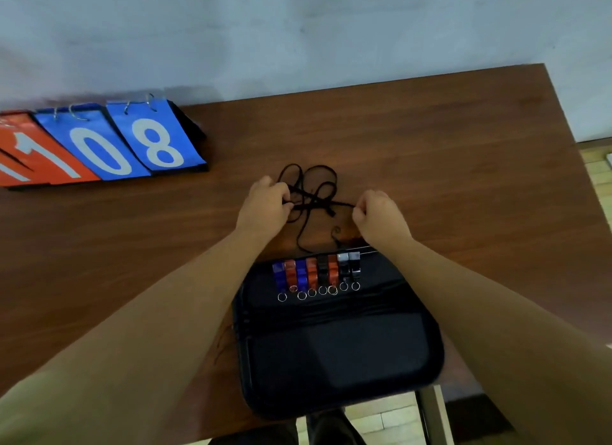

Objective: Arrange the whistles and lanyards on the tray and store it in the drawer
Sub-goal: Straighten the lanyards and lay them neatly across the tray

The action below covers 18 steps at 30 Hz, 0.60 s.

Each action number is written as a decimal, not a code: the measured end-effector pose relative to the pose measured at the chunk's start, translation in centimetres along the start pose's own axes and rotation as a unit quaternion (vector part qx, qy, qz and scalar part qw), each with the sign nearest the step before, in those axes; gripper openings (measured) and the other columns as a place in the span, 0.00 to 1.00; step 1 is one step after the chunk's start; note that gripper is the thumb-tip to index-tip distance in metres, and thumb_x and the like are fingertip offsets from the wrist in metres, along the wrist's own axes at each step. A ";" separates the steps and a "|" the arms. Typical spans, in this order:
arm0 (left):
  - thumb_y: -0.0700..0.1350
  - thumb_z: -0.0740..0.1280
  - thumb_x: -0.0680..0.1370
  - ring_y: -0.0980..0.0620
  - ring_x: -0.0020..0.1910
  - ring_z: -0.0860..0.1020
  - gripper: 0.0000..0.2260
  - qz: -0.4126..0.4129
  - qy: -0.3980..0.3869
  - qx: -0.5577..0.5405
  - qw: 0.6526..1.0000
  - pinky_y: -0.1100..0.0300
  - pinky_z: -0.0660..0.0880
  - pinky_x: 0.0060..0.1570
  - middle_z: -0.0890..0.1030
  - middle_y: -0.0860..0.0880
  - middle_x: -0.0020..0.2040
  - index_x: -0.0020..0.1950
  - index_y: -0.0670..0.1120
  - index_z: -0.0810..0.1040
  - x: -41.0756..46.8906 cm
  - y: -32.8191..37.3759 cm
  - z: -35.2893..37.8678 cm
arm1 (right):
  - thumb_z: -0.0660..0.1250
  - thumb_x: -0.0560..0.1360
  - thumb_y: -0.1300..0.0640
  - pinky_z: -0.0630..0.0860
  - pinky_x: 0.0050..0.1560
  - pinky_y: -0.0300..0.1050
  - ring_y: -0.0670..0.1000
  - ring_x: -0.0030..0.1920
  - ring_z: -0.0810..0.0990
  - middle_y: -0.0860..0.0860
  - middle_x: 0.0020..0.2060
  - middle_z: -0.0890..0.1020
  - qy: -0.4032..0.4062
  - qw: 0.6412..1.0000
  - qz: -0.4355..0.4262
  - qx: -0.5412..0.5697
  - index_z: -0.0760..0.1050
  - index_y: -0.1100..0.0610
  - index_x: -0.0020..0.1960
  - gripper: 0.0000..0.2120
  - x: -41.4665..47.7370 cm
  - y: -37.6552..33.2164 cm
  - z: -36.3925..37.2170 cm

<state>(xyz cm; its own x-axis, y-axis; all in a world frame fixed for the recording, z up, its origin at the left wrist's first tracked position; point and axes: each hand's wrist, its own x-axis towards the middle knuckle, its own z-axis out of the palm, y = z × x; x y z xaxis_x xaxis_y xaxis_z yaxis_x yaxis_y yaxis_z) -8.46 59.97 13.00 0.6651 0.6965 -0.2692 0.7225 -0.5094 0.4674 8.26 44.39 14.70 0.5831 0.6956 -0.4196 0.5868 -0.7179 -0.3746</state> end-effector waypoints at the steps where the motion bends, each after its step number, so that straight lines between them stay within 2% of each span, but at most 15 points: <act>1: 0.48 0.70 0.78 0.48 0.56 0.74 0.05 -0.024 0.006 -0.009 1.000 0.55 0.74 0.54 0.72 0.49 0.53 0.52 0.48 0.79 0.2 -0.2 -0.3 | 0.62 0.81 0.58 0.81 0.47 0.56 0.56 0.44 0.79 0.54 0.46 0.79 0.014 0.999 0.014 0.050 0.74 0.59 0.51 0.04 0.1 -0.2 -0.6; 3: 0.47 0.69 0.79 0.48 0.57 0.74 0.06 -0.059 0.012 -0.025 0.998 0.56 0.73 0.54 0.72 0.49 0.53 0.53 0.48 0.79 0.2 -0.6 -1.2 | 0.61 0.82 0.57 0.80 0.39 0.48 0.51 0.39 0.79 0.52 0.44 0.80 0.031 0.988 0.037 0.144 0.73 0.56 0.53 0.04 0.1 -1.1 -2.2; 6: 0.46 0.68 0.78 0.48 0.61 0.71 0.09 -0.070 0.026 -0.057 0.996 0.55 0.73 0.59 0.70 0.49 0.58 0.58 0.51 0.77 -0.3 -0.5 -2.9 | 0.61 0.82 0.56 0.71 0.30 0.31 0.38 0.33 0.79 0.48 0.44 0.84 0.034 0.972 0.010 0.233 0.73 0.54 0.53 0.03 -0.2 -3.1 -4.7; 8: 0.46 0.67 0.78 0.47 0.67 0.67 0.13 -0.038 0.070 -0.069 0.994 0.53 0.70 0.67 0.68 0.48 0.64 0.63 0.53 0.76 -0.8 0.4 -4.3 | 0.62 0.82 0.56 0.72 0.34 0.28 0.36 0.36 0.81 0.47 0.41 0.85 0.026 0.966 -0.025 0.256 0.74 0.53 0.52 0.03 -0.8 -4.8 -6.4; 10: 0.48 0.67 0.79 0.51 0.73 0.62 0.18 0.014 0.087 -0.111 0.990 0.57 0.61 0.71 0.66 0.51 0.73 0.69 0.55 0.73 -1.4 2.2 -6.2 | 0.64 0.82 0.56 0.73 0.39 0.29 0.38 0.38 0.82 0.48 0.39 0.85 0.014 0.963 -0.070 0.259 0.75 0.55 0.52 0.03 -1.5 -6.3 -8.0; 11: 0.49 0.67 0.80 0.54 0.75 0.60 0.21 0.043 0.066 -0.141 0.987 0.58 0.58 0.72 0.65 0.53 0.76 0.73 0.56 0.71 -1.7 3.3 -7.2 | 0.65 0.81 0.56 0.72 0.39 0.28 0.37 0.37 0.82 0.48 0.38 0.85 0.008 0.961 -0.091 0.260 0.76 0.55 0.51 0.03 -1.9 -7.0 -8.8; 13: 0.54 0.67 0.80 0.60 0.76 0.58 0.24 0.084 -0.030 -0.210 0.974 0.56 0.57 0.74 0.64 0.58 0.78 0.76 0.61 0.66 -2.3 5.3 -8.8 | 0.66 0.81 0.57 0.71 0.38 0.25 0.36 0.35 0.80 0.47 0.36 0.84 0.000 0.955 -0.125 0.267 0.77 0.56 0.50 0.03 -2.8 -8.1 -10.5; 15: 0.56 0.67 0.80 0.58 0.73 0.67 0.20 0.111 -0.112 -0.259 0.953 0.51 0.64 0.72 0.73 0.60 0.72 0.71 0.64 0.71 -3.0 6.8 -10.0 | 0.66 0.81 0.58 0.71 0.39 0.24 0.39 0.34 0.80 0.48 0.35 0.84 0.007 0.950 -0.146 0.276 0.78 0.56 0.49 0.03 -3.8 -9.0 -12.4; 17: 0.52 0.66 0.81 0.57 0.60 0.79 0.08 0.118 -0.120 -0.266 0.949 0.52 0.73 0.64 0.83 0.59 0.57 0.59 0.59 0.80 -3.9 7.9 -10.9 | 0.65 0.80 0.59 0.71 0.39 0.27 0.40 0.33 0.78 0.50 0.34 0.83 0.027 0.948 -0.154 0.279 0.78 0.58 0.49 0.04 -4.7 -9.4 -14.2; 18: 0.50 0.65 0.82 0.56 0.54 0.81 0.06 0.108 -0.104 -0.261 0.954 0.54 0.75 0.60 0.84 0.57 0.51 0.54 0.55 0.82 -4.3 8.2 -11.3 | 0.65 0.80 0.59 0.71 0.39 0.29 0.40 0.31 0.77 0.51 0.34 0.83 0.039 0.948 -0.148 0.280 0.78 0.59 0.49 0.05 -5.1 -9.5 -15.1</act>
<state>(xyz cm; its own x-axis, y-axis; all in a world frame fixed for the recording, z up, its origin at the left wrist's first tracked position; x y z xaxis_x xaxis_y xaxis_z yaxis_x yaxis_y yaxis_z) -7.52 58.55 27.50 0.8500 0.4612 -0.2543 0.4083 -0.2720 0.8714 8.18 48.06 32.84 0.4921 0.8532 -0.1726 0.3540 -0.3773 -0.8558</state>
